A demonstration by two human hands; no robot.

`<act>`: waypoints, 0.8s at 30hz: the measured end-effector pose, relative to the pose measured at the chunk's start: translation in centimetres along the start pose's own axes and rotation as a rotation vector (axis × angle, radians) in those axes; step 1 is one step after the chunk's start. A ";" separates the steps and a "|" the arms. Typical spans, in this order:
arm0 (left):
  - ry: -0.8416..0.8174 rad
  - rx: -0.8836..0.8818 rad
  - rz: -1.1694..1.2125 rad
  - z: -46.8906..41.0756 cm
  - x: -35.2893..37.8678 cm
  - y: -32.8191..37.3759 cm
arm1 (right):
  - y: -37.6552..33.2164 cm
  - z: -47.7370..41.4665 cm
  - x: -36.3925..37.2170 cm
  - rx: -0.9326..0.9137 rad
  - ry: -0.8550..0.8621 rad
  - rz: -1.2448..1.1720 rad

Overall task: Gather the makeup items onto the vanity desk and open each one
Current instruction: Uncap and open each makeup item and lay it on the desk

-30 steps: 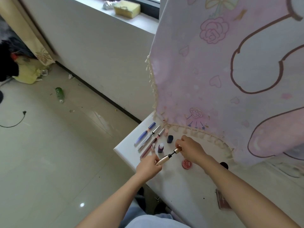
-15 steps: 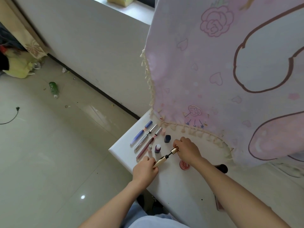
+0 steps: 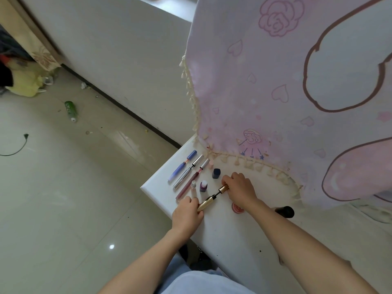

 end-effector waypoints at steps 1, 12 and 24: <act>0.008 -0.003 0.000 0.0 0.1 0.0 | 0.0 0.0 0.2 0.005 0.004 -0.004; 0.057 0.006 -0.041 0.6 0.2 -0.1 | 1.4 1.2 -0.7 0.117 0.033 -0.244; 0.205 0.187 -0.036 2.3 -0.6 0.5 | 2.7 6.6 1.8 0.300 -0.076 -0.262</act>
Point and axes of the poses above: each hand's wrist, its own z-axis away from the middle knuckle, its own x-axis out of the palm, y = z × x, the point moved 4 cm from there along -z, towards the middle knuckle, and after that the axes turned 15 degrees about x, right-handed, at the moved point
